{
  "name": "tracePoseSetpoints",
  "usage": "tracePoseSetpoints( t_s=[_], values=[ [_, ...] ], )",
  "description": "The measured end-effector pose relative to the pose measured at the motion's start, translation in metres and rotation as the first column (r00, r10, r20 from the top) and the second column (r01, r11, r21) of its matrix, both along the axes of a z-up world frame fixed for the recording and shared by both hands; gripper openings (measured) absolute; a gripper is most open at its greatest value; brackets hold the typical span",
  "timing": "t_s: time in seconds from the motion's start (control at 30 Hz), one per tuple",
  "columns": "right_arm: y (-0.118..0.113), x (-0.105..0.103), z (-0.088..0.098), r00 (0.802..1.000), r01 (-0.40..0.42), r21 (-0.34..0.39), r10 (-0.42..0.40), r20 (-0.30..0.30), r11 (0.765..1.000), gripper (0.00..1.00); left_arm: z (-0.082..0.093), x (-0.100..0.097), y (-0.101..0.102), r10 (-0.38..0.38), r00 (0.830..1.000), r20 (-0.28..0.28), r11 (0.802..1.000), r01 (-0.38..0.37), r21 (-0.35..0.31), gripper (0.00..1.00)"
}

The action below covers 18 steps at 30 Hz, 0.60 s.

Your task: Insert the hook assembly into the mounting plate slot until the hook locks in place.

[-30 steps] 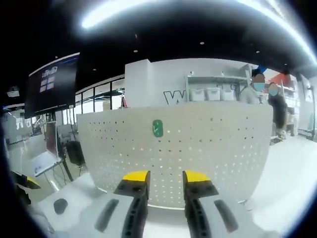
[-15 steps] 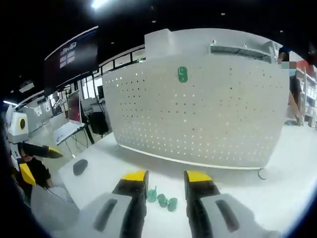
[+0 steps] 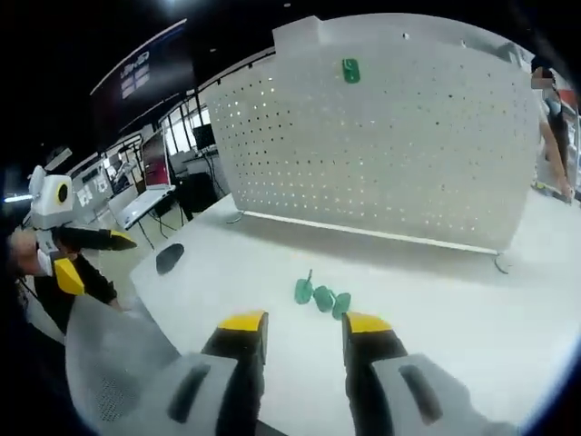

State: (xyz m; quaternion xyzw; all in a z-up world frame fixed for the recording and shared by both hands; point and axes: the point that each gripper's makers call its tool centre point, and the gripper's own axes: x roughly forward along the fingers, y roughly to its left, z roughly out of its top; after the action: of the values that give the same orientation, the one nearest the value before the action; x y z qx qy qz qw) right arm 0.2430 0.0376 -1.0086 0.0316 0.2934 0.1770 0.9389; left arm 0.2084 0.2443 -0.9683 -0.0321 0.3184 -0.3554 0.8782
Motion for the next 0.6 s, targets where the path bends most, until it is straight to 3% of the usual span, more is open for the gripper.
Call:
tracePoseSetpoints(
  t_s=[0.33,0.47,0.6],
  values=[
    [0.006,-0.025,-0.021,0.992,-0.062,0.013,0.063,-0.111,0.998,0.31,-0.011,0.002,0.010,-0.001,1.000,-0.026,1.000,0.002,0.029,0.97],
    [0.013,-0.040,-0.031,0.972,-0.124,0.031,0.128,-0.196,0.992,0.30,-0.014,0.001,0.012,0.003,1.000,-0.028,0.999,-0.002,0.044,0.98],
    [0.019,-0.042,-0.035,0.955,-0.150,0.066,0.162,-0.249,0.986,0.28,-0.017,0.002,0.014,0.007,0.999,-0.037,0.999,-0.005,0.044,0.97]
  ],
)
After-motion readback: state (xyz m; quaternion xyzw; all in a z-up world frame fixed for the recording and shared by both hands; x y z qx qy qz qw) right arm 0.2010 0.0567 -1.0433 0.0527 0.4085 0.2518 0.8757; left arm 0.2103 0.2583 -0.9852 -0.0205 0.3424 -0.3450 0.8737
